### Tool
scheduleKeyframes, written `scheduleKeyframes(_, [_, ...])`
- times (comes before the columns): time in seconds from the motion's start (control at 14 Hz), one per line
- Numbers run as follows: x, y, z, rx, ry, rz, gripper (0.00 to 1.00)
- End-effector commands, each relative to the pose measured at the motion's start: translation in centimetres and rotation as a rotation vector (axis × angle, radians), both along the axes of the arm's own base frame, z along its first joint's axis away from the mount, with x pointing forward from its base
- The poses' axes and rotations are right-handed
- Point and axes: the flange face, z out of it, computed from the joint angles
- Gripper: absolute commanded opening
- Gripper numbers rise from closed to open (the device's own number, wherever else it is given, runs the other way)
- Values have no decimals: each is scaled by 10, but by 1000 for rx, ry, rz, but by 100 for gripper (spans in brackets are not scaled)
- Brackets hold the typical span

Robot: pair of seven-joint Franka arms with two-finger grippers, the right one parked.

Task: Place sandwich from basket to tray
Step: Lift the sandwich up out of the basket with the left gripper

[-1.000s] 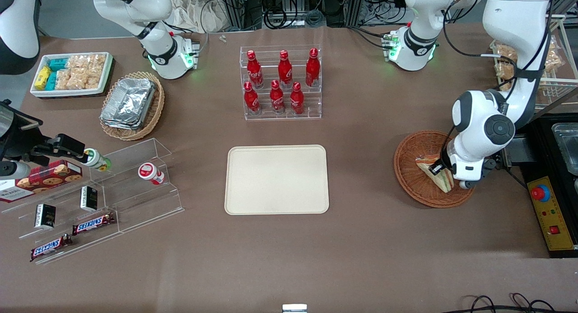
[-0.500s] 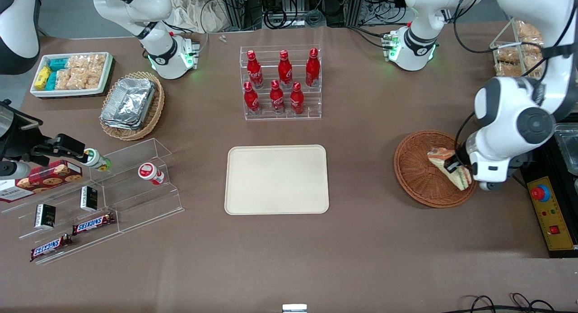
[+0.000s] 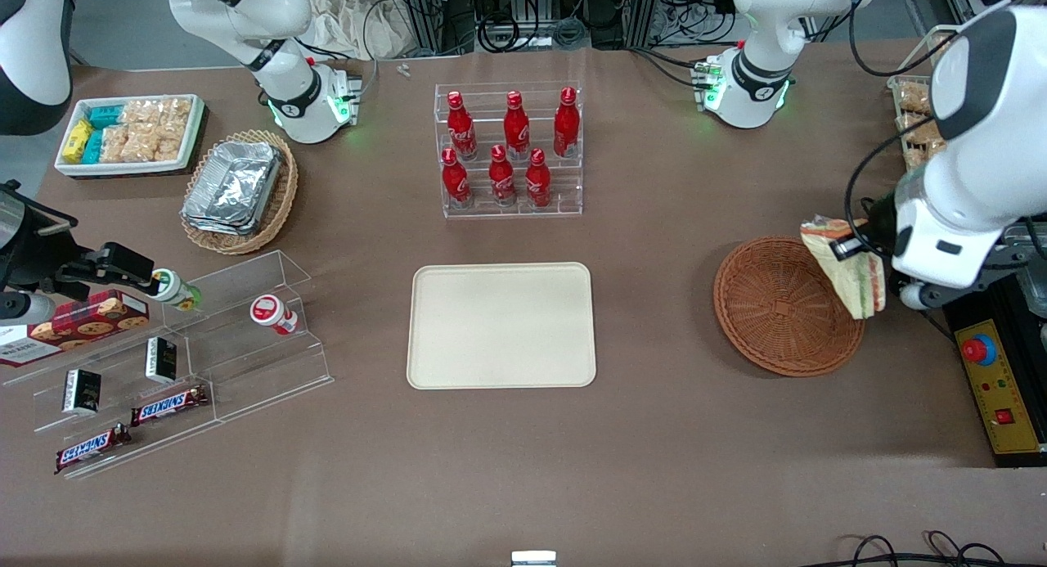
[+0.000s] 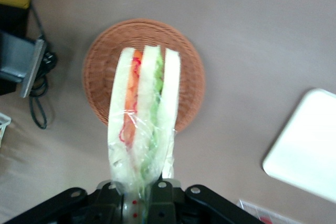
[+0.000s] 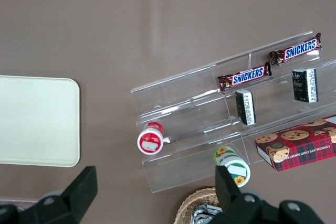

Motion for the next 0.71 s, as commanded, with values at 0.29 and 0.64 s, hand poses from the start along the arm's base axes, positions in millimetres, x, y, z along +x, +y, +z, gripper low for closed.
scheduleKeyframes(0.29, [-9,-142,-47,-141,7,-180,0])
scheduleKeyframes(0.64, [-15,-225,-137,-157,67,-212,0])
